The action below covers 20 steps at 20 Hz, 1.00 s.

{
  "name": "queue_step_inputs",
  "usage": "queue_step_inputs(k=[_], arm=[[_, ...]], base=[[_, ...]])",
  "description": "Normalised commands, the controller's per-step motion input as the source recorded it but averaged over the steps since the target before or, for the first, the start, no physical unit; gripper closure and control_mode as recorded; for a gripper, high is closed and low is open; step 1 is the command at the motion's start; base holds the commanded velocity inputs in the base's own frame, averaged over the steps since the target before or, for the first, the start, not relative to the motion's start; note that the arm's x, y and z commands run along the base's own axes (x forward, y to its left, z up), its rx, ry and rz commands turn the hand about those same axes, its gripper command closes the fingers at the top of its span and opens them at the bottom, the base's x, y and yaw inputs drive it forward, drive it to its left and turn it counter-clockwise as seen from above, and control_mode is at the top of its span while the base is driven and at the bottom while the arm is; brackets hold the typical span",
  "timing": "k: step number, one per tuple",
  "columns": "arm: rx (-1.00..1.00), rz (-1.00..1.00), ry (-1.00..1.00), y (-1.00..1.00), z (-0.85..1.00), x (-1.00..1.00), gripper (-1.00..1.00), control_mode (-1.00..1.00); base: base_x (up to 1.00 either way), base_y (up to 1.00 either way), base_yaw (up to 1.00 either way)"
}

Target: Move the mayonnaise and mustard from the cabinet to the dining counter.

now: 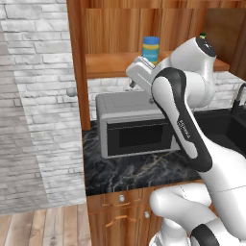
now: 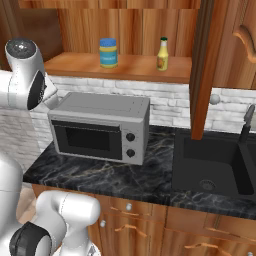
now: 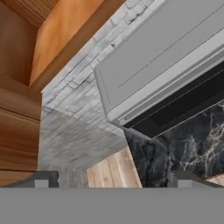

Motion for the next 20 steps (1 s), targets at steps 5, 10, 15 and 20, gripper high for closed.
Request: queue_step_inputs(k=[5, 10, 15, 20], arm=[[-0.26, -0.03, -0.01, -0.74, -0.27, 0.06, -1.00, -1.00], [-0.24, 0.00, -0.01, -0.36, -0.20, 0.16, -1.00, -1.00], [-0.23, 0.00, -0.03, -0.35, -0.02, 0.01, -1.00, -1.00], [-0.18, 0.01, -0.11, -0.33, 0.00, 0.00, -1.00, -1.00]], base=[[0.00, 0.00, 0.00], [0.00, 0.00, 0.00], [0.00, 0.00, 0.00], [0.00, 0.00, 0.00]])
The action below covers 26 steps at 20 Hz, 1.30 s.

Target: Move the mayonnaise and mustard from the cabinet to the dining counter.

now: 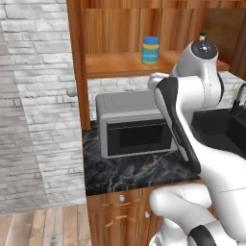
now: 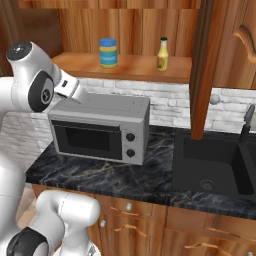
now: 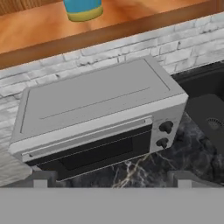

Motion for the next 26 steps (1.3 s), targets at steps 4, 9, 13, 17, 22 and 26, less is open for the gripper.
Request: queue_step_inputs(k=[4, 9, 13, 17, 22, 26], arm=[[-0.08, 0.09, -0.28, -0.16, 0.02, -0.02, -1.00, -1.00], [0.00, 0.12, -0.22, -0.18, 0.20, -0.03, -1.00, -1.00], [0.02, 0.04, -0.11, -0.19, 0.39, 0.00, -1.00, -1.00], [0.00, 0.03, 0.00, -0.19, 0.51, 0.00, -1.00, -1.00], [0.00, 0.04, 0.00, -0.01, 0.37, 0.01, -1.00, -1.00], [-0.02, 0.05, -0.01, -0.01, 0.28, 0.21, -1.00, -1.00]], base=[[0.00, 0.00, 0.00], [0.00, 0.00, 0.00], [0.00, 0.00, 0.00], [0.00, 0.00, 0.00], [0.00, 0.00, 0.00], [0.00, 0.00, 0.00]])
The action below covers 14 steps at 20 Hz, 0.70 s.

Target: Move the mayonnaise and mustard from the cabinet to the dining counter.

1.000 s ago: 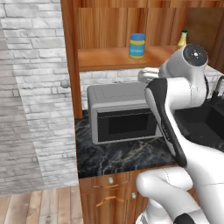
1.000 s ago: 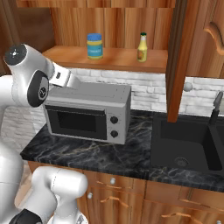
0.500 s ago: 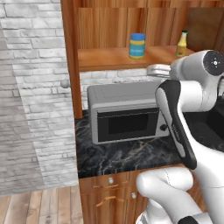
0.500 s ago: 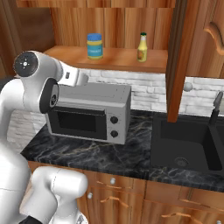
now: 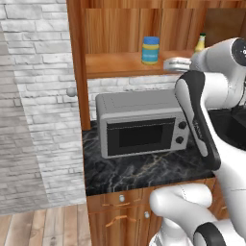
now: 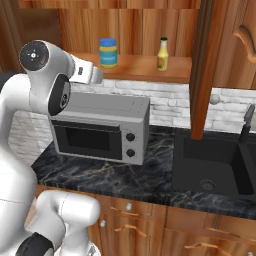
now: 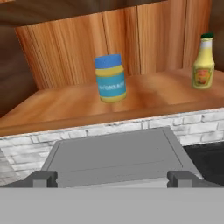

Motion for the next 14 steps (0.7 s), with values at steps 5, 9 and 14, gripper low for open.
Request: queue_step_inputs(k=[5, 9, 14], arm=[[-0.02, 0.06, 0.00, -0.08, 0.29, 0.35, -1.00, -1.00], [-0.03, 0.05, 0.00, 0.00, 0.17, 0.39, -1.00, -1.00], [-0.02, 0.01, 0.01, 0.00, 0.07, 0.53, -1.00, -1.00]], base=[[0.00, 0.00, 0.00], [0.00, 0.00, 0.00], [0.00, 0.00, 0.00]])
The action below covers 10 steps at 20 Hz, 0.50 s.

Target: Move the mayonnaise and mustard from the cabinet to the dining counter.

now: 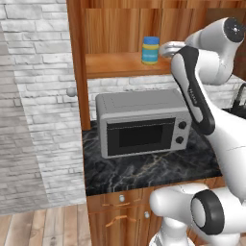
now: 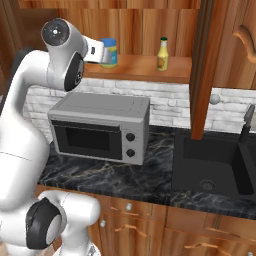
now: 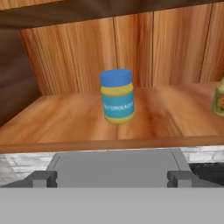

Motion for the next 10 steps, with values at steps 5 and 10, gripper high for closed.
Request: queue_step_inputs(k=[5, 10], arm=[[-0.03, 0.00, 0.00, 0.00, 0.01, 0.55, -1.00, -1.00], [-0.01, 0.00, 0.00, 0.00, 0.00, 0.32, -1.00, -1.00]], base=[[0.00, 0.00, 0.00], [0.00, 0.00, 0.00]])
